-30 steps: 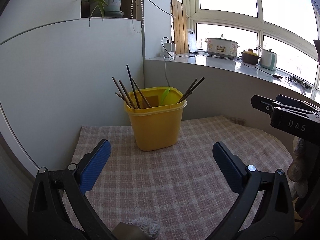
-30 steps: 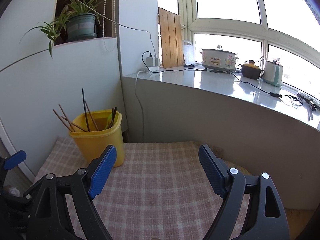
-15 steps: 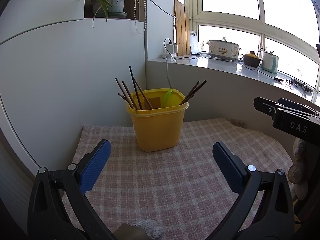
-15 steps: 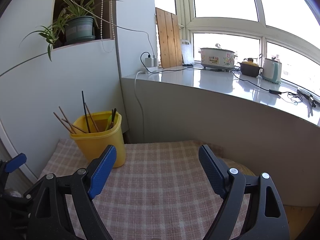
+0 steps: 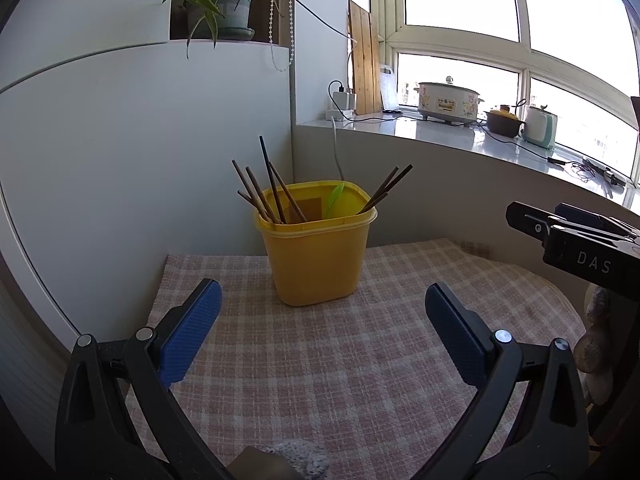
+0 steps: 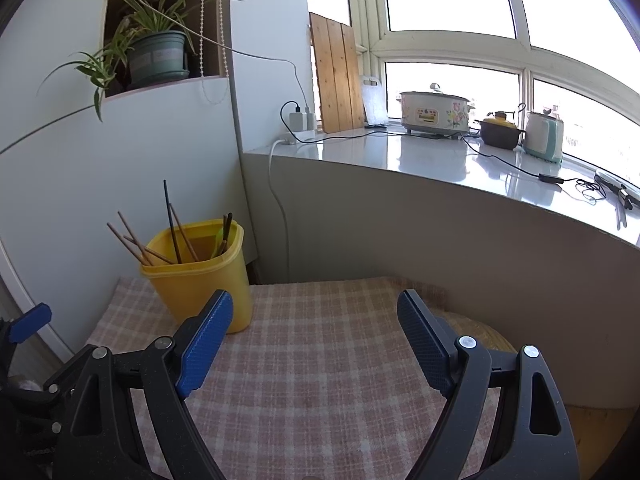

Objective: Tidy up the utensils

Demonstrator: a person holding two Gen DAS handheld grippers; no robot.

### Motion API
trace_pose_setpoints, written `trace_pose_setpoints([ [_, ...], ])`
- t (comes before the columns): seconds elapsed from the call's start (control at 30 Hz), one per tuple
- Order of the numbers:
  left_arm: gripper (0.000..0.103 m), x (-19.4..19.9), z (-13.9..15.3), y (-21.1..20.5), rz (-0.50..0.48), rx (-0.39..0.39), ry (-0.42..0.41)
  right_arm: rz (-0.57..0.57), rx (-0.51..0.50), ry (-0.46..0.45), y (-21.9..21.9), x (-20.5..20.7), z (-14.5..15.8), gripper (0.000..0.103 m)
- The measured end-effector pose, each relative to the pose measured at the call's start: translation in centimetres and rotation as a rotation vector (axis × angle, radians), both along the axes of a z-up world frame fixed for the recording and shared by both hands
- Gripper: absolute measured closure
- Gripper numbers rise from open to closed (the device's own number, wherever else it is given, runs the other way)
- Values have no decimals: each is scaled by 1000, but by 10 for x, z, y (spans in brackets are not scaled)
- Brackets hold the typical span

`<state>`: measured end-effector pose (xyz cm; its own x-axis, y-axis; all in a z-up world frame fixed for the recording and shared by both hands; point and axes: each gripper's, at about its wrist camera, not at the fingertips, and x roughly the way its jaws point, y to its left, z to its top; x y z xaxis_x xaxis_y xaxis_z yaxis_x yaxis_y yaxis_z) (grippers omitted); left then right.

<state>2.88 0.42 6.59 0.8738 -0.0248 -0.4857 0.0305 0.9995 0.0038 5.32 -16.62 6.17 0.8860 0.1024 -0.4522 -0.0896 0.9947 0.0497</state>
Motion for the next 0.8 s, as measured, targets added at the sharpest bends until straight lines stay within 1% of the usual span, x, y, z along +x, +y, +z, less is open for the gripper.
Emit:
trace_pose_setpoints([
  [0.8,0,-1,2,0,4,1,-5,1,17,8,1,-3,0,19],
])
